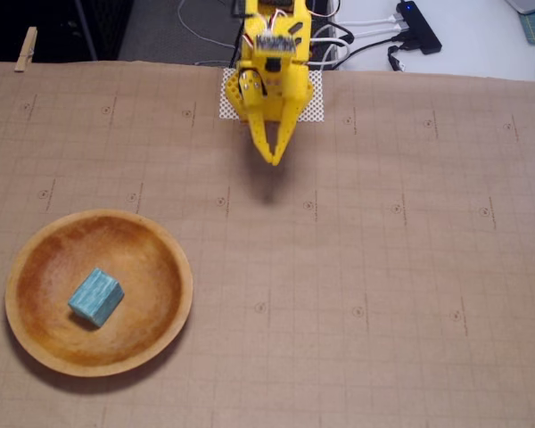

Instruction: Grasp a blue block and put it in the bowl.

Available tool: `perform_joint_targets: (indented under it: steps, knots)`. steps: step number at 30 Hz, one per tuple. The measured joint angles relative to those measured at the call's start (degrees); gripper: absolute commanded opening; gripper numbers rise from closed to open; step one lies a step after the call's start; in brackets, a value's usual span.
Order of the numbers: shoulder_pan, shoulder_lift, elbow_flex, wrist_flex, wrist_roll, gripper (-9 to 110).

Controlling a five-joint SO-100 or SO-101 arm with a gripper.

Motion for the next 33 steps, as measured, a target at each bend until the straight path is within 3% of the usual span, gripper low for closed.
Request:
perform_joint_targets:
  steps: [9,24,33]
  knots:
    - [-0.1,0.0,6.9,3.3,-0.3,-3]
    - [-0.1,0.0,14.9,-6.2,0.0,-3]
    - [-0.1,0.0,14.9,-0.5,-0.3,-3]
